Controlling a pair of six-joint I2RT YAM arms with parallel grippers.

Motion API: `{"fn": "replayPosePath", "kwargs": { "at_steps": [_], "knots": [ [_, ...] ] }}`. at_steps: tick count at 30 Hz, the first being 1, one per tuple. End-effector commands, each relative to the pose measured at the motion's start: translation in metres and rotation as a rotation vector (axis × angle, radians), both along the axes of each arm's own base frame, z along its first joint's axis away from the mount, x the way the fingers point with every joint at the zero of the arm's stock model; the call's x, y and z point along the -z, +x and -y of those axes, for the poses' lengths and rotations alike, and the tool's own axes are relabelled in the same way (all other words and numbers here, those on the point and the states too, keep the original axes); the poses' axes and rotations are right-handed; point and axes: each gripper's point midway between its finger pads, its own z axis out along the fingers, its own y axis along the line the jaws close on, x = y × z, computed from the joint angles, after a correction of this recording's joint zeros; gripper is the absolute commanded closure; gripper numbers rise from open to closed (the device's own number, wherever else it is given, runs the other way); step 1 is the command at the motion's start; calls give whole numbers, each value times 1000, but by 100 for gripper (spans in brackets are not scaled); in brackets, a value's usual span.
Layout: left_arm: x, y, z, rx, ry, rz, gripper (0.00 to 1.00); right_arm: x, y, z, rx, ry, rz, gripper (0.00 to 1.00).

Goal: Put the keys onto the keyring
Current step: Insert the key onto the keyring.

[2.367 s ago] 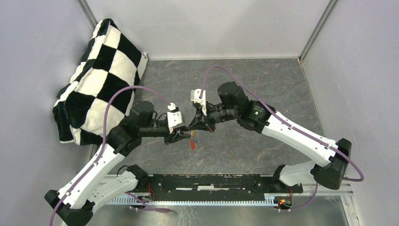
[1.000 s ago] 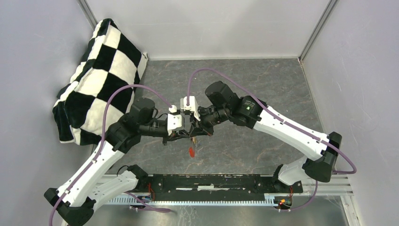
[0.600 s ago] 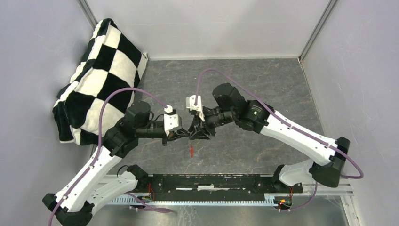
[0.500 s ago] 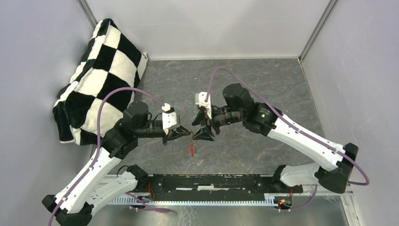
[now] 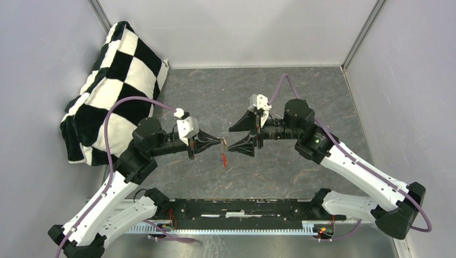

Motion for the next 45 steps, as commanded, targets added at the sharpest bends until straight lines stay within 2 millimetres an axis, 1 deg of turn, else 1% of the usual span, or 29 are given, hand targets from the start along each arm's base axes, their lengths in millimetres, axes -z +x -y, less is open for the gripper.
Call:
{"fn": "replayPosePath", "kwargs": {
  "at_steps": [1, 5, 8, 13, 16, 18, 24, 26, 39, 45],
  "knots": [
    [-31, 2, 3, -14, -112, 10, 98, -25, -1, -1, 0, 96, 27, 26],
    [-27, -4, 3, 11, -101, -2, 98, -27, 1, -4, -5, 111, 23, 31],
    [-27, -5, 2, 14, -98, 2, 98, -26, 1, -5, -11, 116, 20, 39],
    [-30, -5, 1, 5, -107, 13, 98, -20, 2, -7, -16, 105, -1, 56],
    [-30, -5, 2, 10, -109, 11, 98, -21, 0, -9, -36, 109, -4, 71],
    [-29, -5, 2, 11, -107, 11, 98, -21, 0, -9, -39, 111, -4, 80],
    [-30, -5, 2, 12, -107, 21, 98, -20, -4, -10, -57, 112, -10, 97],
    [-31, -4, 2, 12, -108, 24, 98, -18, -4, -9, -57, 104, -15, 100],
    [-40, -7, 3, 31, -127, 62, 98, 5, -6, -8, -69, 35, -92, 100],
    [-41, -8, 3, 41, -128, 70, 98, 10, -8, -12, -97, 20, -118, 99]
  ]
}}
